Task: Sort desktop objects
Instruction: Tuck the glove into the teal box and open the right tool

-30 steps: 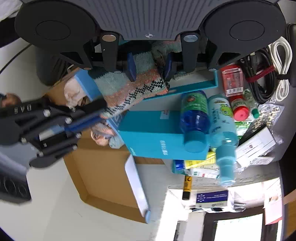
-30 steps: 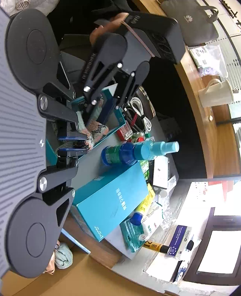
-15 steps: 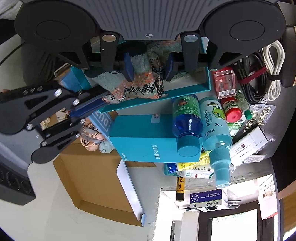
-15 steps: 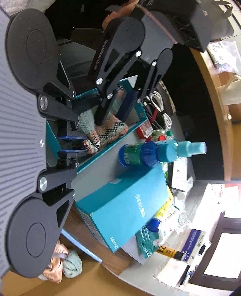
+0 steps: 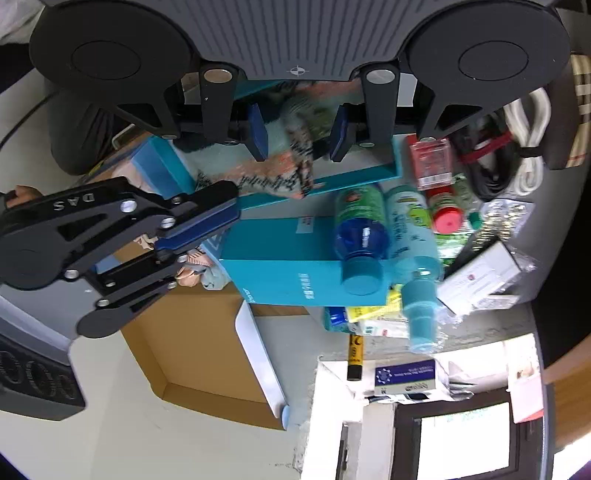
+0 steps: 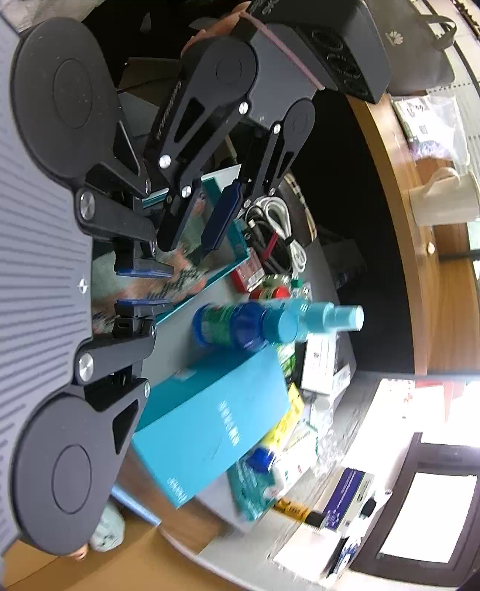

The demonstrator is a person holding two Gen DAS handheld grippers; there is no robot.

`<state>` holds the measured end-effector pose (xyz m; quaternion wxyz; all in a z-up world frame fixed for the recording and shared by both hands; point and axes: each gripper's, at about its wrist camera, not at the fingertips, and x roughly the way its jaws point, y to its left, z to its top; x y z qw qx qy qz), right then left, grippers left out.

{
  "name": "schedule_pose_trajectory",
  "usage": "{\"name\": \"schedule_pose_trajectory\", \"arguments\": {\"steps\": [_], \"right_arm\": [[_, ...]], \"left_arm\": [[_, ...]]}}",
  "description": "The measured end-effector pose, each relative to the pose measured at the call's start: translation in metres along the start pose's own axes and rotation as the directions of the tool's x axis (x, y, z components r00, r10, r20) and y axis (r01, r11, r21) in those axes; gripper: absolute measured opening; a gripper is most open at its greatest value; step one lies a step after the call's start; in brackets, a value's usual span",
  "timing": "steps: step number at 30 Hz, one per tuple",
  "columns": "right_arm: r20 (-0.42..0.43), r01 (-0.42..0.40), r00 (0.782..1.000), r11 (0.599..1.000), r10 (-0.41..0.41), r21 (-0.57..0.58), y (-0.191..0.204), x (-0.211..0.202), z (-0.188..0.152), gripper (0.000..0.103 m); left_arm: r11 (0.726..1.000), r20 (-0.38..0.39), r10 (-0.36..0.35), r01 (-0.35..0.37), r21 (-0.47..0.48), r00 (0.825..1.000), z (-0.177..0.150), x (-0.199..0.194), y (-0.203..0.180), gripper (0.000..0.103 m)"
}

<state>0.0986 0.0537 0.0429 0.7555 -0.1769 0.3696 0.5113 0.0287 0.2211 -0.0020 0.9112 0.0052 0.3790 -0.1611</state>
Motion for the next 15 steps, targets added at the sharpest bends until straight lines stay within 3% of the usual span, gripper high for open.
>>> {"name": "schedule_pose_trajectory", "arguments": {"steps": [10,15], "right_arm": [[-0.037,-0.016,0.999,0.999,0.015,-0.032,0.011,0.045,0.003,0.014],[-0.026,-0.018,1.000,1.000,0.018,-0.003,0.010,0.041,0.004,0.014]], "left_arm": [[0.999,0.022,0.031,-0.031,0.010,0.999,-0.009,-0.016,0.011,0.040],[1.000,0.032,0.025,-0.025,0.009,0.999,-0.009,-0.018,0.011,0.040]]}}
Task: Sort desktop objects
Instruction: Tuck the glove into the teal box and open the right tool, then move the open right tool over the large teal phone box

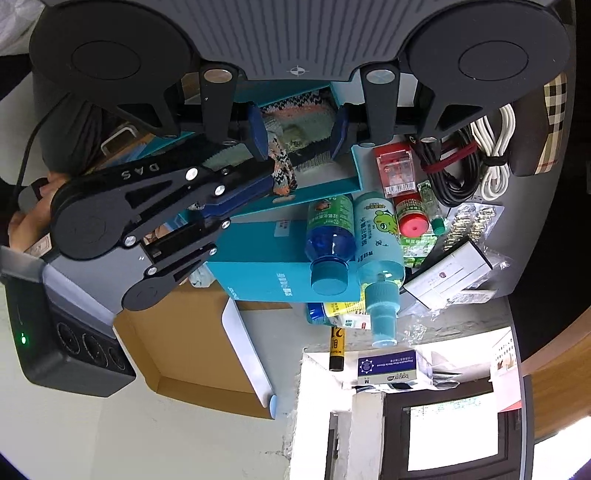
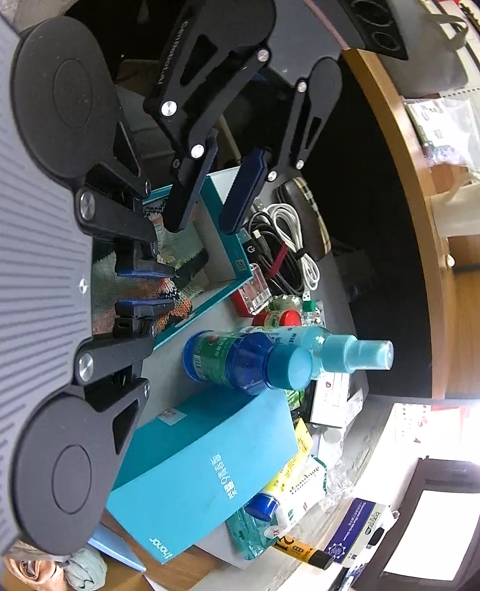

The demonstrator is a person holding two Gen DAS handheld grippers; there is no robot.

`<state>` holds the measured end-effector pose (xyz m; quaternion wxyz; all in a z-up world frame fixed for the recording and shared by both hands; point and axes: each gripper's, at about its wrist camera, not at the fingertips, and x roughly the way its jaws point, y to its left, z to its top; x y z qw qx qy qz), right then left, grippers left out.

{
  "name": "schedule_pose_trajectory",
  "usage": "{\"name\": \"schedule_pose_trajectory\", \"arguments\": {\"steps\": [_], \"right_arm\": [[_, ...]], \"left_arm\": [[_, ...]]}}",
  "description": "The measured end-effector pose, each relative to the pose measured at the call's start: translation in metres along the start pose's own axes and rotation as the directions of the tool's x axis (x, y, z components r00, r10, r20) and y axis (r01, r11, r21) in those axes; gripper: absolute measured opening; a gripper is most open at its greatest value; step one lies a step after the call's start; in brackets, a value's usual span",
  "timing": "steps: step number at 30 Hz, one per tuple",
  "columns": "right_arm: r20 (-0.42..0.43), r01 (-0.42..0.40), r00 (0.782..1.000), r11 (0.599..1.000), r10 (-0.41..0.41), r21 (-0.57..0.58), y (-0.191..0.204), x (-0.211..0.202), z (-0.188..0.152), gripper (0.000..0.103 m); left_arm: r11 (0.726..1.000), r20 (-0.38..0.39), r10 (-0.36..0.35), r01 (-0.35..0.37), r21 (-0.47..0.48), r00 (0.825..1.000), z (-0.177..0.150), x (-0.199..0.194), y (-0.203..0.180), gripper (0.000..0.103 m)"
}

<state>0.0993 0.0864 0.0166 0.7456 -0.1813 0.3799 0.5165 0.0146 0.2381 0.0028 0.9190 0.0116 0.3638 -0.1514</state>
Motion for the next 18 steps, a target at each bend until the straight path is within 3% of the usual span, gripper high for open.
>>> {"name": "schedule_pose_trajectory", "arguments": {"steps": [4,6,18], "right_arm": [[0.001,0.017,1.000,0.999,-0.017,-0.032,0.006,-0.019,-0.001,0.017],[-0.003,0.023,1.000,0.999,-0.023,-0.037,0.007,-0.029,-0.004,0.025],[-0.077,0.033,0.996,0.999,-0.035,-0.023,0.000,-0.024,-0.019,0.025]], "left_arm": [[1.000,0.008,0.002,-0.002,0.003,1.000,0.001,-0.002,-0.001,0.042],[1.000,0.012,0.001,-0.001,0.002,1.000,0.001,-0.003,-0.002,0.043],[1.000,0.004,-0.016,0.016,0.027,1.000,0.000,0.005,-0.012,0.047]]}}
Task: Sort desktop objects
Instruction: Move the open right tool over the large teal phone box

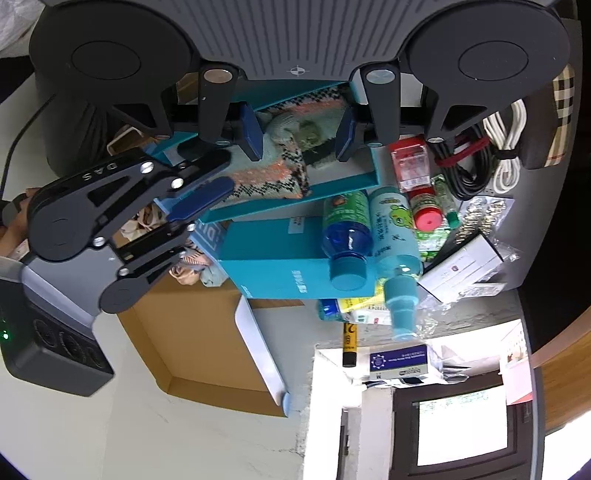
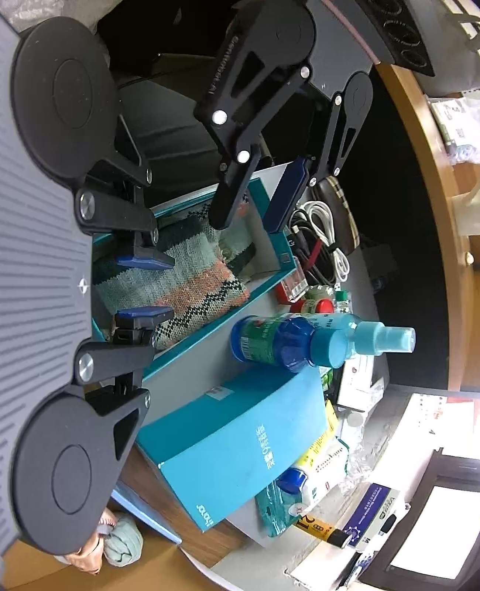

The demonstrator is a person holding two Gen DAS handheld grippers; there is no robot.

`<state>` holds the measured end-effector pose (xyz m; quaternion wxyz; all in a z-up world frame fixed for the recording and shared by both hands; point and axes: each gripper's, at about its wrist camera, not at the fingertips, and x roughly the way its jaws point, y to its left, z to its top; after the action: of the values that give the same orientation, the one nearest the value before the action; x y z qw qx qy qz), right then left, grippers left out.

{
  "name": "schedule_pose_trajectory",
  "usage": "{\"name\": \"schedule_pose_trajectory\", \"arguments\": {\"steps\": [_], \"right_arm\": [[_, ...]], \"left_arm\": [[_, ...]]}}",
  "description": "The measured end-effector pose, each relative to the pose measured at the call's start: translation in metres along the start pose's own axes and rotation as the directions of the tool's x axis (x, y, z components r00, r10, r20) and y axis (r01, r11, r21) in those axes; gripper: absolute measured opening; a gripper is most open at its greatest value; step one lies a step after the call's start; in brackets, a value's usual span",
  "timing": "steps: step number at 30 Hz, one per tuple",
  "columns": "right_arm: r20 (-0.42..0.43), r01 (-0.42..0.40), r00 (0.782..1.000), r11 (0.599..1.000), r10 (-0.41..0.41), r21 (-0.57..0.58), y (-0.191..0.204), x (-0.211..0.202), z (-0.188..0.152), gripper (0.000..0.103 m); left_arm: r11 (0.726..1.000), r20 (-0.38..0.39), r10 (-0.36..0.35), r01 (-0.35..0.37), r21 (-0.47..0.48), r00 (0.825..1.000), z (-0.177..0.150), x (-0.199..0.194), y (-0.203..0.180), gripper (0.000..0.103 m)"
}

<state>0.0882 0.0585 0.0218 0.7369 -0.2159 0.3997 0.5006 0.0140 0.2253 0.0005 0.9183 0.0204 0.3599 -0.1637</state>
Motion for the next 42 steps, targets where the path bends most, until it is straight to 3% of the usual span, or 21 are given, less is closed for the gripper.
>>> {"name": "schedule_pose_trajectory", "arguments": {"steps": [4,9,14,22,25,36,42], "right_arm": [[0.037,0.004,0.999,1.000,-0.005,0.015,-0.002,-0.011,0.002,0.026],[0.087,0.033,0.996,0.999,-0.036,0.038,-0.010,-0.031,0.001,0.042],[0.124,0.071,0.989,0.995,-0.079,0.069,-0.022,-0.044,-0.002,0.059],[0.154,0.104,0.980,0.987,-0.122,0.124,-0.042,-0.056,-0.016,0.072],[0.164,0.114,0.977,0.984,-0.135,0.134,-0.047,-0.059,-0.022,0.083],[0.197,0.148,0.963,0.972,-0.184,0.184,-0.069,-0.065,-0.035,0.096],[0.214,0.148,0.958,0.966,-0.193,0.211,-0.080,-0.059,-0.040,0.099]], "left_arm": [[1.000,0.001,-0.002,0.002,-0.002,1.000,0.002,0.002,-0.002,0.047],[1.000,0.013,-0.003,0.003,0.004,1.000,0.007,0.002,-0.004,0.050],[1.000,0.020,-0.016,0.015,0.023,1.000,0.012,0.005,-0.009,0.065],[0.998,0.017,-0.018,0.017,0.054,1.000,0.021,0.014,-0.022,0.085],[0.997,0.015,-0.026,0.024,0.070,1.000,0.026,0.016,-0.027,0.090],[0.989,0.051,-0.024,0.017,0.144,0.998,0.056,0.019,-0.044,0.096],[0.973,0.074,0.033,-0.049,0.227,0.997,0.079,0.030,-0.050,0.097]]}}
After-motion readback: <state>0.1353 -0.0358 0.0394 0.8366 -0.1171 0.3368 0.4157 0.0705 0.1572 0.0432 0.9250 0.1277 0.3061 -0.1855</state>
